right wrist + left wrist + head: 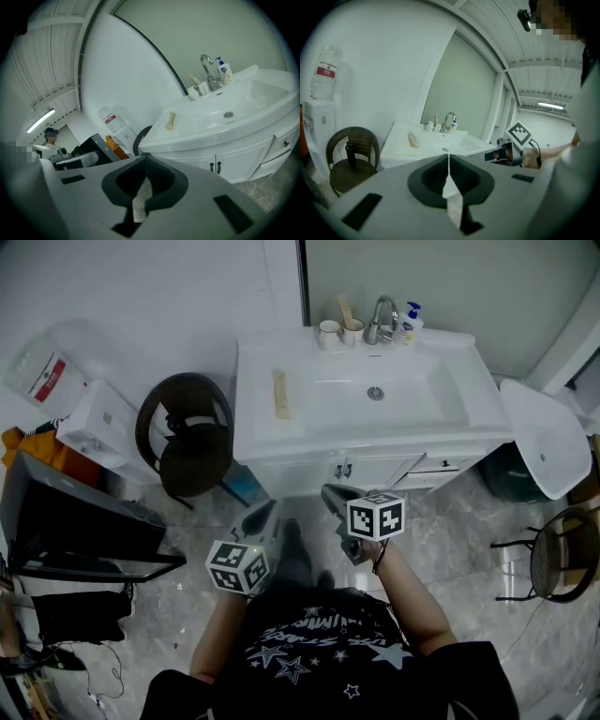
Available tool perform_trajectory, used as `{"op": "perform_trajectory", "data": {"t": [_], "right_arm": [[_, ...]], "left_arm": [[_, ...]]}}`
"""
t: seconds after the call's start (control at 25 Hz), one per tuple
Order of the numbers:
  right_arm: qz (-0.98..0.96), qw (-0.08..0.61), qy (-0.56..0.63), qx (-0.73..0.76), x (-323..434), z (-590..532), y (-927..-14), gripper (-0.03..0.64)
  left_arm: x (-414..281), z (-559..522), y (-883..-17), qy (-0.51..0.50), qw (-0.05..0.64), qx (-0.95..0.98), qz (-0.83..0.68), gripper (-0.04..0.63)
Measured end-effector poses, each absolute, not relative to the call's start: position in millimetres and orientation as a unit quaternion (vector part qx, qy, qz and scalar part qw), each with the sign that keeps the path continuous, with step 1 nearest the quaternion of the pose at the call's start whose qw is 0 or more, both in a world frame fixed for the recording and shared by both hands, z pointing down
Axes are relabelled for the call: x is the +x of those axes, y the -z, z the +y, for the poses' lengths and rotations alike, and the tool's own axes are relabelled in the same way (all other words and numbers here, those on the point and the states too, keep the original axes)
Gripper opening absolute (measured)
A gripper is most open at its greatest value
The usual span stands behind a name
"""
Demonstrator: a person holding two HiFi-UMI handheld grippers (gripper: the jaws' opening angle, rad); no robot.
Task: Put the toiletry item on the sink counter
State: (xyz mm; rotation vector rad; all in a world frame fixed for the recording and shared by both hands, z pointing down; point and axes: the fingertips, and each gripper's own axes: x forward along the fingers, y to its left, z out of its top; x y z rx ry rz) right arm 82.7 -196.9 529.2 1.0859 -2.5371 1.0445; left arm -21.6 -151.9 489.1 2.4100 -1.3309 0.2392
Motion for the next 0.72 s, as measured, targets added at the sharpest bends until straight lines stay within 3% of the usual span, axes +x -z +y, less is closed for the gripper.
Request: {"op": "perform_trajectory", "data": {"t": [0.72], "right_arm": [[-0.864,0.096,-0.341,0.358,51,-175,-518,0.015]], "left_arm": [[-47,-115,-478,-0.058,0.190,0.860,-0.470,0.020]]}}
